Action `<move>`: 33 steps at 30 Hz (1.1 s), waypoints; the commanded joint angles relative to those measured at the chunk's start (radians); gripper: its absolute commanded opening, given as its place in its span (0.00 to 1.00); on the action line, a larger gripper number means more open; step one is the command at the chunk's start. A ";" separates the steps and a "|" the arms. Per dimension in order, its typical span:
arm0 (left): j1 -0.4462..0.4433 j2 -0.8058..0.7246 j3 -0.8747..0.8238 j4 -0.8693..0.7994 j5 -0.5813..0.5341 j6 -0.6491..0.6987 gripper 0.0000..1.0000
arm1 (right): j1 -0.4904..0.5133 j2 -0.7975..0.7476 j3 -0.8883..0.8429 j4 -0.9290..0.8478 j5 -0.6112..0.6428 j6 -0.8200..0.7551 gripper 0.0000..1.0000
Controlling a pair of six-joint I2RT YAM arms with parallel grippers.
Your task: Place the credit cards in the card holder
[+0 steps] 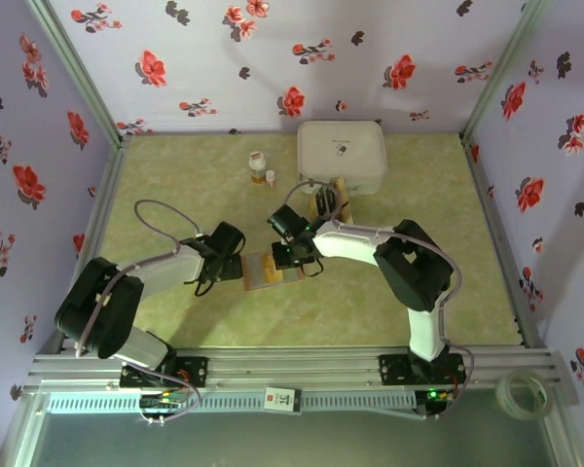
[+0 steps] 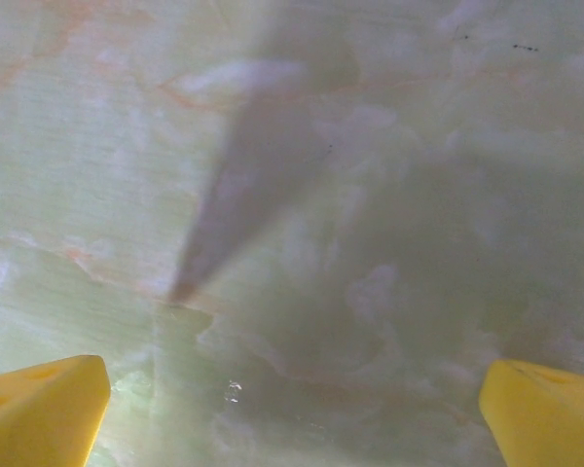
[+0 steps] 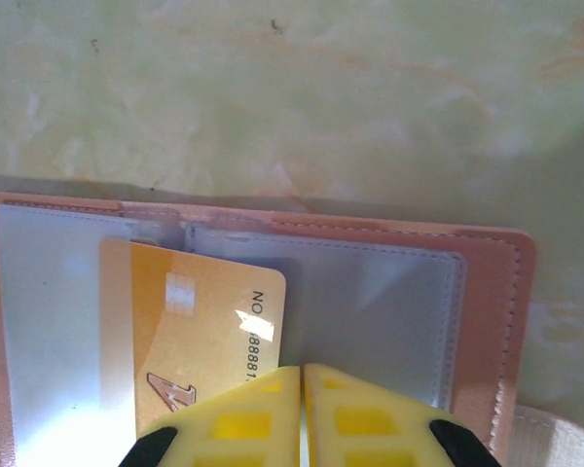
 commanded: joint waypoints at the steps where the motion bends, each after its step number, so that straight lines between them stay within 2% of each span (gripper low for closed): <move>1: 0.005 0.041 0.009 -0.002 0.015 0.021 1.00 | 0.019 0.027 0.041 -0.020 -0.010 -0.017 0.10; 16: 0.005 0.057 0.010 0.013 0.023 0.021 1.00 | 0.066 0.082 0.107 0.018 -0.061 0.029 0.10; 26: 0.005 0.053 0.009 0.016 0.028 0.018 1.00 | 0.072 0.069 0.103 0.082 -0.144 0.075 0.10; 33: 0.007 -0.063 -0.007 -0.034 -0.034 -0.029 1.00 | 0.064 -0.015 0.054 0.040 -0.057 0.043 0.11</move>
